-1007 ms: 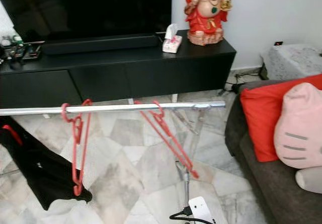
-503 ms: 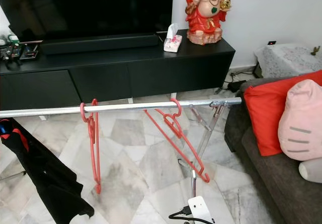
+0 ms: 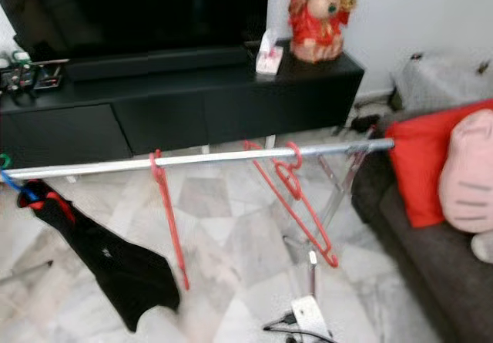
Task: Hang hanger
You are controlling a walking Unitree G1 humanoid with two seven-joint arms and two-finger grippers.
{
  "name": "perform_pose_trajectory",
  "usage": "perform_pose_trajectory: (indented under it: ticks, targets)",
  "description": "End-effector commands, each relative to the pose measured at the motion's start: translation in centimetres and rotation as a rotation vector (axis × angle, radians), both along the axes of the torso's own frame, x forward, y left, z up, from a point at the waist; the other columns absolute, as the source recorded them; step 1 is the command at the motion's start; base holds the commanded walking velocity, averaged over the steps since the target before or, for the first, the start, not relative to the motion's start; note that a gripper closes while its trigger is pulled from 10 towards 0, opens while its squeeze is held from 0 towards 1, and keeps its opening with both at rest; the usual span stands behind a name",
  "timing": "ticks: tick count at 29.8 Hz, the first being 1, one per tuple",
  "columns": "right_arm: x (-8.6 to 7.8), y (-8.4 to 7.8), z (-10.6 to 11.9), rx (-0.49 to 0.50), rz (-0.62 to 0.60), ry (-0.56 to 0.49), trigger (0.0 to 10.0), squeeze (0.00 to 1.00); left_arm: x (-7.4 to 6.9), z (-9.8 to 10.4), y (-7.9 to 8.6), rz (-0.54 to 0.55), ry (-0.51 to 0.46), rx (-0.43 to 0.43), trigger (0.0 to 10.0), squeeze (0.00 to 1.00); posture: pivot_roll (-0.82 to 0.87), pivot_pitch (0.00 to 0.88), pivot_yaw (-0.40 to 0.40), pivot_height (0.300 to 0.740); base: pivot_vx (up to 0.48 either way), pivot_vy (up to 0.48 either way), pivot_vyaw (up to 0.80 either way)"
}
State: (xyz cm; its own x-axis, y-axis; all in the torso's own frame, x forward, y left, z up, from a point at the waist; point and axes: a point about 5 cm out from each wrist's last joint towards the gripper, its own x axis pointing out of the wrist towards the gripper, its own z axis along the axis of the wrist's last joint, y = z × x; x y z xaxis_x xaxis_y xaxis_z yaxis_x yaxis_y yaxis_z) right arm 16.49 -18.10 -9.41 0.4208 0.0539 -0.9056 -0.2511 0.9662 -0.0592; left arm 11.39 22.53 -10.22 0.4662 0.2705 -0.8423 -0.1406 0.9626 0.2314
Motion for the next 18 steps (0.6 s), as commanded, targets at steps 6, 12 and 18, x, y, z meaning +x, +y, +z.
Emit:
perform_pose_trajectory:
  ticks: [6,12,18]
  targets:
    - [0.14,0.39,0.02,0.01,-0.015,-0.008,10.0,0.0,-0.66,-0.08,0.51,0.013,0.016,0.011,10.0,0.0,-0.09,0.0,0.041,0.74,0.0,0.273,0.0]
    - [0.08,0.35,-0.01,0.007,-0.033,-0.008,10.0,0.0,-0.54,-0.06,0.4,-0.008,0.014,0.01,10.0,0.0,-0.09,0.0,0.043,0.74,0.0,0.041,0.0]
    - [-0.03,0.26,-0.07,-0.013,-0.04,-0.002,10.0,0.0,-0.47,-0.06,0.25,-0.015,0.006,-0.003,10.0,0.0,-0.09,0.0,0.045,0.74,0.0,0.0,-0.37]
